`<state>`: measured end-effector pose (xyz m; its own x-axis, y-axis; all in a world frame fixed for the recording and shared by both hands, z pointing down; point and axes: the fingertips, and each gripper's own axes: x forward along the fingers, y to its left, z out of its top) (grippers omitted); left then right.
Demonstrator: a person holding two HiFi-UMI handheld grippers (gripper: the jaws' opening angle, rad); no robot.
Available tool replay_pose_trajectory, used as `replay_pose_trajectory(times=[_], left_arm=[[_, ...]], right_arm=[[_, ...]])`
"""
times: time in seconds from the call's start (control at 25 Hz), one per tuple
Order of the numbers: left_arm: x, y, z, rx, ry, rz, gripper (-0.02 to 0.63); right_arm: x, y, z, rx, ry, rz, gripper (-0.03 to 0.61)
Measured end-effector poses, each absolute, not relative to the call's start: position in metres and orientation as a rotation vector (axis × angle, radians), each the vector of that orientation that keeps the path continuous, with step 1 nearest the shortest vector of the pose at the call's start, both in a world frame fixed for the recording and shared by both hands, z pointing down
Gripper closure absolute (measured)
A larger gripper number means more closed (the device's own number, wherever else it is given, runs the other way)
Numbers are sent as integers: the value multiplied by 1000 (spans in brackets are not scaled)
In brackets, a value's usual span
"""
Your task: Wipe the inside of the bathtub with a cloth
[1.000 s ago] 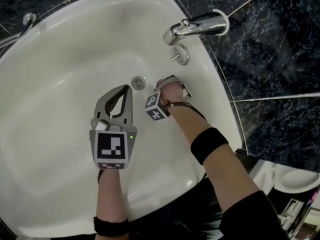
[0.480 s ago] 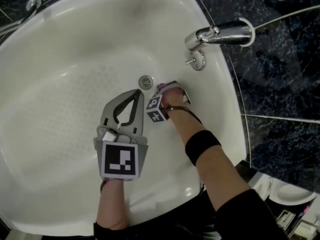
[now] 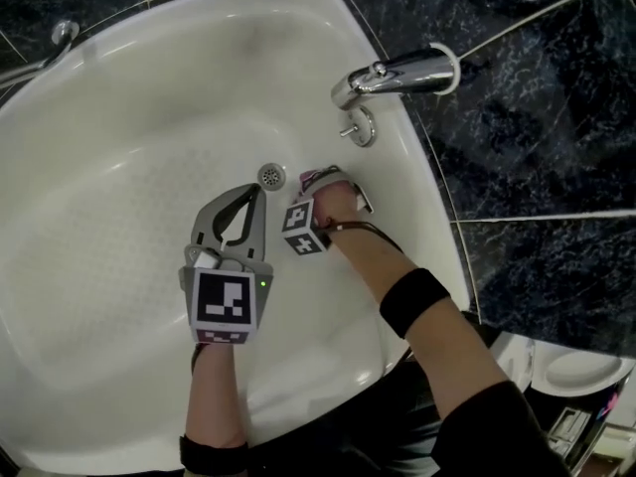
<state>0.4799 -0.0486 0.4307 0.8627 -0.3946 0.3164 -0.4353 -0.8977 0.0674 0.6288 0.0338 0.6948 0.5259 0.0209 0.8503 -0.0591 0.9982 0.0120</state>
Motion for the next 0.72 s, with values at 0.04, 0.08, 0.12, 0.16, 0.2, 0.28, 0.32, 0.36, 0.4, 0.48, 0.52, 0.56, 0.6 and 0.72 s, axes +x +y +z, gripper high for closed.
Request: replay_pose_trajectory(times=[0.04,0.08,0.12,0.16,0.2,0.28,0.32,0.36,0.4,0.48,0.52,0.56,0.6,0.72], left_arm=[[481,-49,431,2898,-649,445,614],[481,-49,431,2897,-649,444,614],[482,-48,431,2897,-648,445,614],[482,-47,431,2898,-647,448,614],[482,-46,431,2901,-644,453,614],[483,-45,432,2910,-639,466,614],[483,-45,432,2913,-637,473,614],[483,-44,433,2915,-636,481,614],[483,-44,433,2919,-635,489,614],[483,-43,433,2931,-635,498,614],[483,-43,434,2933,-638,500,614],[482,-43,435,2929,-644,507,614],[479,-43,437,2921,-654,522,614],[470,-54,435,2889,-711,544,614]], right_arm=[[626,30,685,74,-1031,28,492],[623,27,674,110,-1047,11,492],[619,25,663,148,-1066,-4,492],[615,23,651,190,-1086,-18,492],[611,21,639,236,-1106,-32,492],[605,16,614,337,-1140,-58,492],[603,14,601,389,-1154,-66,492],[602,12,589,442,-1169,-69,492],[600,11,578,497,-1184,-69,492],[596,6,557,618,-1215,-64,492],[594,3,547,683,-1232,-58,492],[592,1,539,750,-1255,-49,492],[588,-1,531,822,-1285,-34,491],[575,-17,509,1104,-1417,42,491]])
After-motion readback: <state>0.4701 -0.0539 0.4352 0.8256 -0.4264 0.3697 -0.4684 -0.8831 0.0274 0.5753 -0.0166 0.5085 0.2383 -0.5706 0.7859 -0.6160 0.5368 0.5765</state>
